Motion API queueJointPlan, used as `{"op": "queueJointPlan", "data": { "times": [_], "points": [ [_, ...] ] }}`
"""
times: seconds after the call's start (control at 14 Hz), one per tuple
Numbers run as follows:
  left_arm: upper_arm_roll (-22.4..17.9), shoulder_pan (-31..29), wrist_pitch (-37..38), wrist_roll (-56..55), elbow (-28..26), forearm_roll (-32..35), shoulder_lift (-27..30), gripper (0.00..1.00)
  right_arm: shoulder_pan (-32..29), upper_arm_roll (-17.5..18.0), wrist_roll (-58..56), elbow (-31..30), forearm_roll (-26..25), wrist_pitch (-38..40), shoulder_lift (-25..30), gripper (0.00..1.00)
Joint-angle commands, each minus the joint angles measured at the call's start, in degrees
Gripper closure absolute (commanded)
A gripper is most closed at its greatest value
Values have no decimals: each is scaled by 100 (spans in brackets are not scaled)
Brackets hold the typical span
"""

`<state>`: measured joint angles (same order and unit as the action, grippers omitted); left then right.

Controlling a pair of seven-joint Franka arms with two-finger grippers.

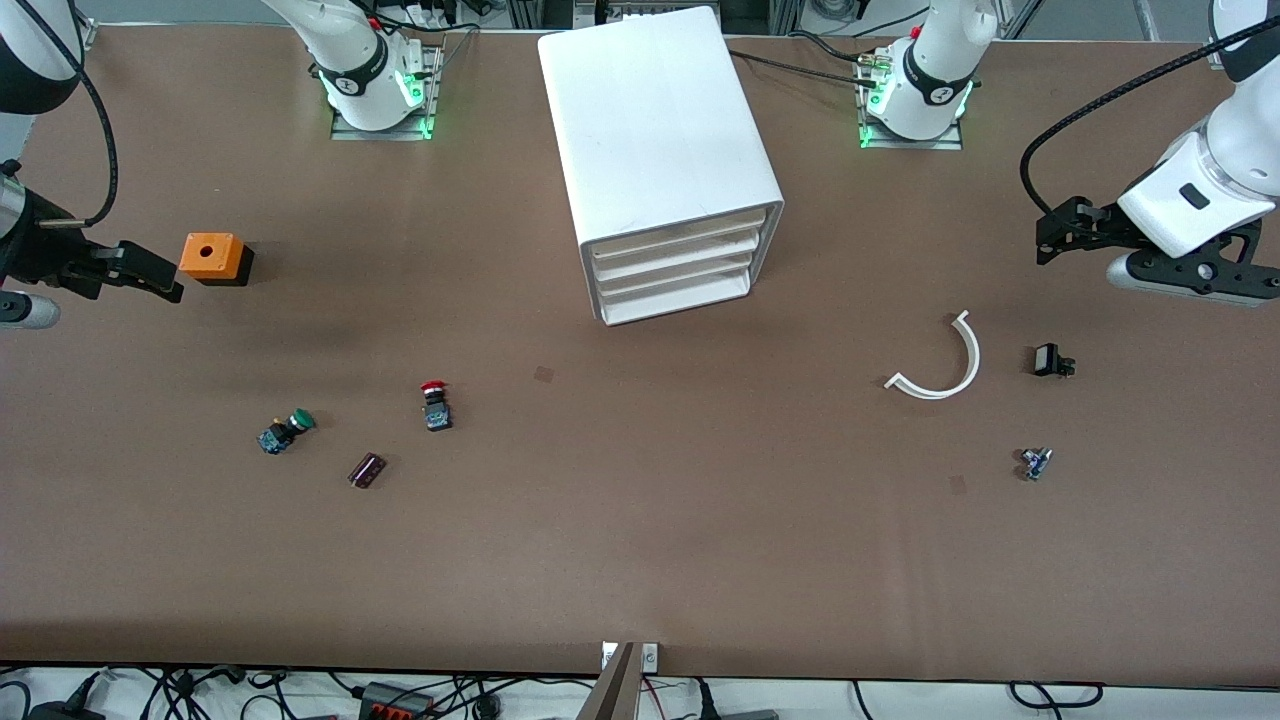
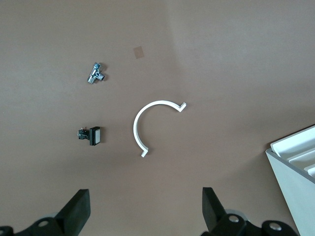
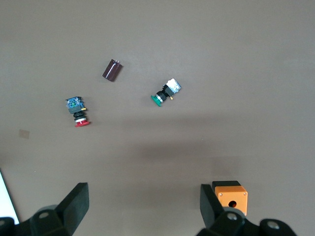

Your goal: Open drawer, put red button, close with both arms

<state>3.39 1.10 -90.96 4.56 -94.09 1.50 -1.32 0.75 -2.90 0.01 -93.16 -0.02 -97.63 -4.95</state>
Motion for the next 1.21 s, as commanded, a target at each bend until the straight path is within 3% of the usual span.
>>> {"op": "queueJointPlan", "data": {
  "times": [0.0,0.29,0.43,0.64,0.93,1.14],
  "points": [
    [22,65,332,19,171,25,-166,0,-13,26,61,79,29,68,-24,0],
    [30,564,1430,45,171,-131,-421,0,-13,26,-18,79,46,68,-155,0],
    [30,724,1826,54,163,-622,-719,0,4,43,-9,79,99,42,-278,0],
    [22,620,1819,246,163,-1351,-1185,0,363,70,-10,79,213,7,-673,0],
    [22,522,970,773,-179,-2819,-1748,0,927,61,69,324,169,-203,-1463,0],
    [39,627,-164,1966,-907,-4425,-1985,0,989,70,-18,659,231,-450,-2132,0]
  ]
}}
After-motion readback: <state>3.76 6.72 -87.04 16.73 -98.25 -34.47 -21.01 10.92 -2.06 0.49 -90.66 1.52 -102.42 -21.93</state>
